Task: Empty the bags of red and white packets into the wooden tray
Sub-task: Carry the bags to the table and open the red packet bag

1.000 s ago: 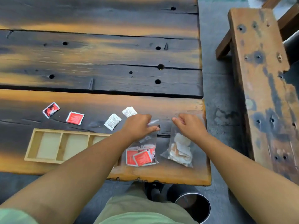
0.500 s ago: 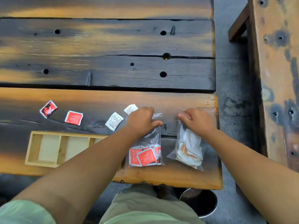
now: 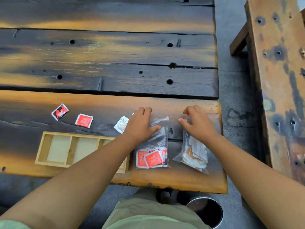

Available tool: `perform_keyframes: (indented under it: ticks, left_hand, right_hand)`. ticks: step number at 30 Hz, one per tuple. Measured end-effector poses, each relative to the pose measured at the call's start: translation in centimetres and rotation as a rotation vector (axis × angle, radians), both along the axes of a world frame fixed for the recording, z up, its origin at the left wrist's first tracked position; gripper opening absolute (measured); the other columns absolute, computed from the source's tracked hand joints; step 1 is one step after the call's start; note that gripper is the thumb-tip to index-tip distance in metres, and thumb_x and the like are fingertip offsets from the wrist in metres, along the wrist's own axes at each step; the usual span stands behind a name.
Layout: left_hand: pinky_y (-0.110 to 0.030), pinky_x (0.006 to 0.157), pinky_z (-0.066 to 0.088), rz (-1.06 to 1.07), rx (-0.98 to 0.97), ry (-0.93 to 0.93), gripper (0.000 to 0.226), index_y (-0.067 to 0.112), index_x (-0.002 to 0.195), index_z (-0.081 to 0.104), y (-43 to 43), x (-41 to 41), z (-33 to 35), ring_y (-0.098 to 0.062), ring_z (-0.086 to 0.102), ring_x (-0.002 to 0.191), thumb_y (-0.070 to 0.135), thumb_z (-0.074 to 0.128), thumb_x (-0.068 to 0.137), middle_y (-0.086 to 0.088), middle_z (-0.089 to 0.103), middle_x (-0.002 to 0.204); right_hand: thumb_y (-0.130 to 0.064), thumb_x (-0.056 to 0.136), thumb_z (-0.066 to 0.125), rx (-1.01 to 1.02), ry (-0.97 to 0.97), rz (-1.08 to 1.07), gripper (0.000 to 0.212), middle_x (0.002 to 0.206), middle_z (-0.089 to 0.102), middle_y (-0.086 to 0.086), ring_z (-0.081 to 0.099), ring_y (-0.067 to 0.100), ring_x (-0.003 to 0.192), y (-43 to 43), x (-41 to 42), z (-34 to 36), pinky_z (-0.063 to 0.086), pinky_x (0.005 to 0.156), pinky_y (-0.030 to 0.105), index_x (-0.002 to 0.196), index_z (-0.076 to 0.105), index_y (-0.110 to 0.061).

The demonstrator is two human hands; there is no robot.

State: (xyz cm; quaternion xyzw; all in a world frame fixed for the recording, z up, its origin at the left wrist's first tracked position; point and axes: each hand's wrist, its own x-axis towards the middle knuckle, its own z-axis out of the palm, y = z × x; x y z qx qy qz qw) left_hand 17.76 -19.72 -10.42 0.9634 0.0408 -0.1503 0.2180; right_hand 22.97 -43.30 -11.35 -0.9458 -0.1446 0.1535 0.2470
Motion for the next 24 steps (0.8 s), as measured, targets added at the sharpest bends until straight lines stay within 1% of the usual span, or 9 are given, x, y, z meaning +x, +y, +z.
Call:
perform_keyframes:
  ticks: [3,6,9,13,14,16,19,22,24]
  left_hand:
    - [-0.043,0.099,0.046,0.173,-0.086,0.034,0.065,0.018,0.133,0.039,0.0,-1.2,0.9,-0.029,0.046,0.123,0.043,0.073,0.083,-0.01,0.045,0.134]
    - [-0.034,0.097,0.039,0.331,-0.229,0.07,0.066,0.011,0.135,0.038,-0.7,-2.3,1.7,-0.031,0.047,0.124,0.032,0.074,0.084,-0.014,0.041,0.136]
    - [-0.027,0.093,0.035,0.4,-0.325,0.104,0.067,0.01,0.138,0.037,-1.6,-4.5,2.0,-0.03,0.044,0.126,0.024,0.073,0.084,-0.014,0.04,0.136]
    - [-0.023,0.105,0.031,0.507,-0.379,0.119,0.075,0.007,0.146,0.029,-2.0,-8.4,0.7,-0.027,0.035,0.137,0.012,0.07,0.083,-0.013,0.029,0.145]
    - [-0.024,0.109,0.031,0.509,-0.378,0.096,0.074,0.005,0.144,0.03,-2.0,-9.1,0.3,-0.027,0.035,0.137,0.01,0.069,0.082,-0.014,0.03,0.145]
    - [-0.036,0.114,0.034,0.505,-0.402,0.066,0.073,0.005,0.144,0.03,-2.0,-9.9,-0.4,-0.028,0.034,0.138,0.009,0.067,0.081,-0.015,0.03,0.147]
    - [-0.043,0.11,0.038,0.49,-0.416,0.105,0.079,0.006,0.15,0.023,-1.9,-10.3,-1.0,-0.028,0.038,0.138,0.011,0.066,0.084,-0.012,0.035,0.15]
    - [-0.042,0.111,0.037,0.411,-0.36,0.144,0.08,0.004,0.151,0.021,-2.1,-11.0,-1.8,-0.032,0.038,0.138,0.013,0.066,0.085,-0.016,0.039,0.148]
    - [-0.039,0.114,0.032,0.435,-0.376,0.165,0.084,0.003,0.153,0.016,-2.4,-11.4,-1.9,-0.03,0.033,0.139,0.013,0.066,0.086,-0.017,0.034,0.147]
  right_hand:
    - [-0.04,0.09,0.062,0.025,-0.052,0.01,0.036,0.118,0.053,0.002,0.046,0.019,0.114,1.8,-1.3,1.2,0.042,0.094,0.032,0.116,0.056,-0.016]
    - [-0.035,0.089,0.065,0.085,-0.033,-0.002,0.034,0.119,0.053,0.002,0.047,0.019,0.114,3.6,-3.1,2.0,0.04,0.092,0.029,0.115,0.058,-0.014]
    - [-0.035,0.091,0.064,0.15,0.084,-0.059,0.032,0.121,0.052,-0.001,0.051,0.014,0.104,4.8,-5.7,2.2,0.039,0.086,0.025,0.117,0.057,-0.016]
    - [-0.033,0.094,0.061,0.144,0.252,-0.141,0.038,0.125,0.052,0.002,0.056,0.015,0.104,5.7,-9.1,1.2,0.042,0.087,0.028,0.126,0.053,-0.015]
    - [-0.032,0.093,0.061,0.139,0.275,-0.151,0.04,0.124,0.052,0.004,0.057,0.018,0.108,6.0,-9.8,0.8,0.043,0.088,0.029,0.128,0.052,-0.015]
    - [-0.031,0.092,0.063,0.126,0.313,-0.188,0.044,0.125,0.052,0.006,0.055,0.023,0.115,6.7,-10.7,0.3,0.04,0.087,0.029,0.131,0.05,-0.014]
    - [-0.028,0.089,0.067,0.135,0.342,-0.301,0.052,0.131,0.051,0.007,0.053,0.025,0.119,7.6,-11.5,-0.3,0.043,0.093,0.033,0.133,0.046,-0.013]
    - [-0.028,0.082,0.071,0.125,0.345,-0.399,0.058,0.122,0.055,0.011,0.059,0.029,0.107,8.0,-12.1,-0.9,0.052,0.086,0.044,0.129,0.043,-0.011]
    - [-0.027,0.082,0.072,0.105,0.374,-0.42,0.056,0.112,0.055,0.013,0.058,0.029,0.098,8.3,-12.4,-1.1,0.051,0.077,0.042,0.126,0.042,-0.01]
